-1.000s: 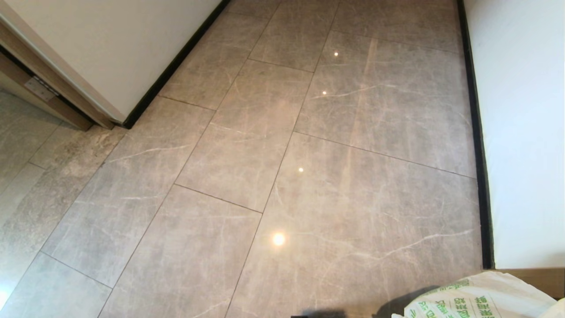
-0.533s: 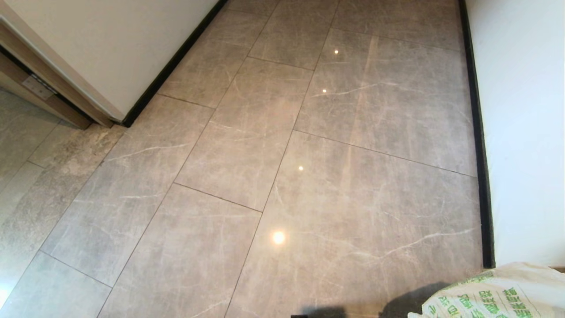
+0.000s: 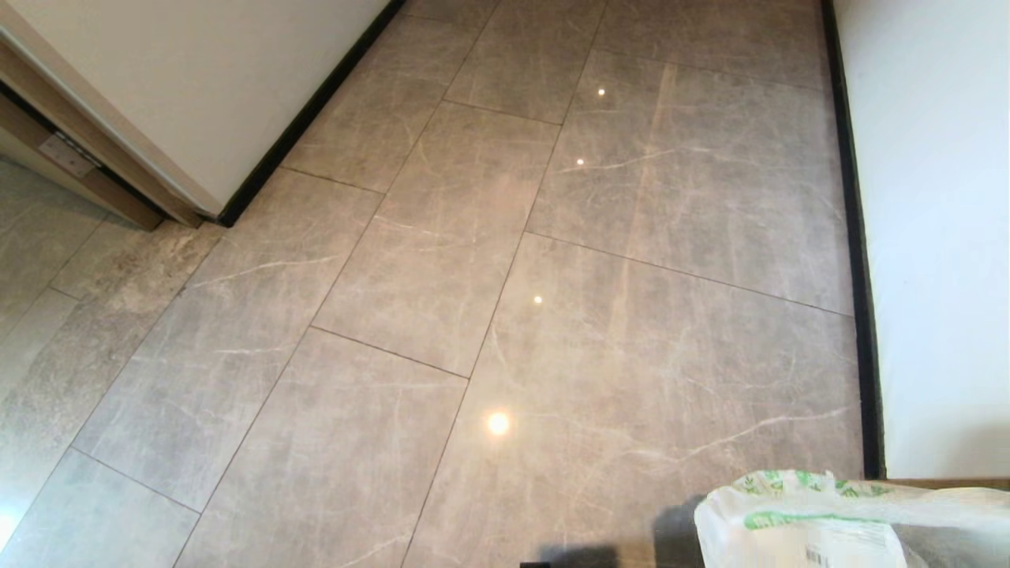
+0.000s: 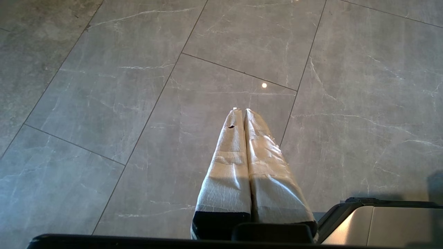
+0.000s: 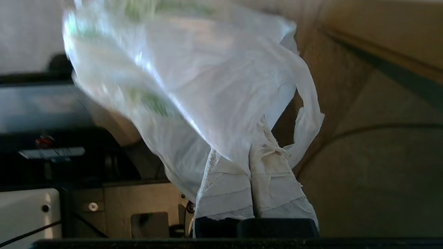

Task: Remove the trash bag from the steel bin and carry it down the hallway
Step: Put the trash bag at the door

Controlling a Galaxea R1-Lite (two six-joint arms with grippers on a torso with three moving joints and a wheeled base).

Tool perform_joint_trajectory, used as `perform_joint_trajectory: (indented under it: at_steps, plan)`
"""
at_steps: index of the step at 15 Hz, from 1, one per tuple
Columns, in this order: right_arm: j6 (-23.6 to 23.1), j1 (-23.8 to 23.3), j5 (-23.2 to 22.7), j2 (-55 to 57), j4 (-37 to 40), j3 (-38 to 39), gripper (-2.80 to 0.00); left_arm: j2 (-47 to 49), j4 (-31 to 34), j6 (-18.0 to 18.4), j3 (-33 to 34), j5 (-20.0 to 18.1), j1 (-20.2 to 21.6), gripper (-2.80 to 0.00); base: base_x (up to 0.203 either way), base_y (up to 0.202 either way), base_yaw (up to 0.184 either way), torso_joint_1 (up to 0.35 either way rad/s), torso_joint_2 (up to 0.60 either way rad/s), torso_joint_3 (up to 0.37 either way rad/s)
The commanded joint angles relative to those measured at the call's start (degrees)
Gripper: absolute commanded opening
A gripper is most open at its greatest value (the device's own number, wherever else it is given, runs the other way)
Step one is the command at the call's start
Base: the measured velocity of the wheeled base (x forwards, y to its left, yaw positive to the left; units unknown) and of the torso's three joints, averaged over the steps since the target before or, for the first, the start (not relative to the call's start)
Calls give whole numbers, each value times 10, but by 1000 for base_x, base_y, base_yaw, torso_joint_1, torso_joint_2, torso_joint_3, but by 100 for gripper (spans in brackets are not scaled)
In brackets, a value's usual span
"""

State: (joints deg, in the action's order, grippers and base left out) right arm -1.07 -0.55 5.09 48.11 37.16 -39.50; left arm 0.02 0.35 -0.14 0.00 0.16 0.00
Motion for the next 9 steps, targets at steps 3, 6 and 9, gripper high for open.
perform_joint_trajectory:
  at_steps: [3, 6, 9]
  plan:
    - [-22, -2, 21, 205, -107, 50, -280, 0, 0, 0, 0, 0, 0, -280, 0, 0, 0, 0, 0, 0]
    - [-63, -15, 22, 285, -242, 89, -280, 0, 0, 0, 0, 0, 0, -280, 0, 0, 0, 0, 0, 0]
    - [-105, -57, 18, 349, -299, 92, -280, 0, 0, 0, 0, 0, 0, -280, 0, 0, 0, 0, 0, 0]
